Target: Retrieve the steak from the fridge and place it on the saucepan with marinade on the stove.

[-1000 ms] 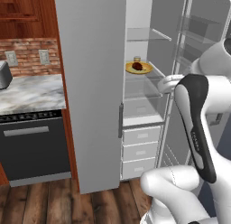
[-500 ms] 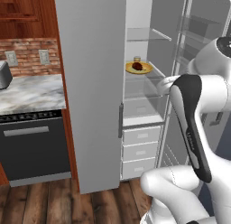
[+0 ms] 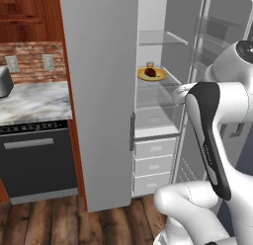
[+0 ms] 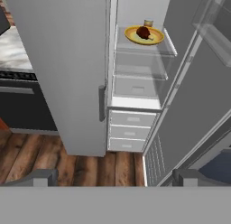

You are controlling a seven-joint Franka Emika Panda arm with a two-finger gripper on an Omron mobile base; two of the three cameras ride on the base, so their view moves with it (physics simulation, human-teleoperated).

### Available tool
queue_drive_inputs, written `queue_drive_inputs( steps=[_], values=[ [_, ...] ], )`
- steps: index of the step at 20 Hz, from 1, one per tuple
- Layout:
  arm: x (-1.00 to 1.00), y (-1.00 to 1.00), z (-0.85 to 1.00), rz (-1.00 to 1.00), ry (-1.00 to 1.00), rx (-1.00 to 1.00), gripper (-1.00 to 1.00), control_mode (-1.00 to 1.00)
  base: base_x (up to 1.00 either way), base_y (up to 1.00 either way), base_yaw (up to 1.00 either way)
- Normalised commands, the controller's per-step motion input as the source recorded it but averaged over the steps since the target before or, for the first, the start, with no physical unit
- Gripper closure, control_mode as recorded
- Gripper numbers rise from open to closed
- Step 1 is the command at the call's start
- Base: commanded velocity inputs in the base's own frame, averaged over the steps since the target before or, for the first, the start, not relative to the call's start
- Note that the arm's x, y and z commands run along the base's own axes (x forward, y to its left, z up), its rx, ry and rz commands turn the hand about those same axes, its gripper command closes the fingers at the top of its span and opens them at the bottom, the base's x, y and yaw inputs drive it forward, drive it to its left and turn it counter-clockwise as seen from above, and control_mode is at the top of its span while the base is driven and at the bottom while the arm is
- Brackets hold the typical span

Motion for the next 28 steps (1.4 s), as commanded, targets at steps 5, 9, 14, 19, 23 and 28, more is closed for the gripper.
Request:
queue_drive_inputs(
  steps=[5,9,14,19,23,28],
  values=[
    [0.0,0.0,0.0,0.0,0.0,0.0,-1.0,-1.0,0.0,0.0,0.0],
    [-0.07,-0.03,-0.02,0.0,0.0,0.02,-1.0,-1.0,0.0,0.0,0.0],
    [-0.03,0.0,-0.02,0.0,0.0,0.01,-1.0,-1.0,0.0,0.0,0.0],
    [0.0,0.0,-0.01,0.0,0.0,0.0,-1.0,-1.0,0.0,0.0,0.0],
    [0.0,0.0,0.0,0.0,0.0,0.0,-1.0,1.0,0.0,0.0,0.0],
    [0.0,0.0,0.0,0.0,0.0,0.0,-1.0,1.0,0.08,0.0,0.0]
  ],
)
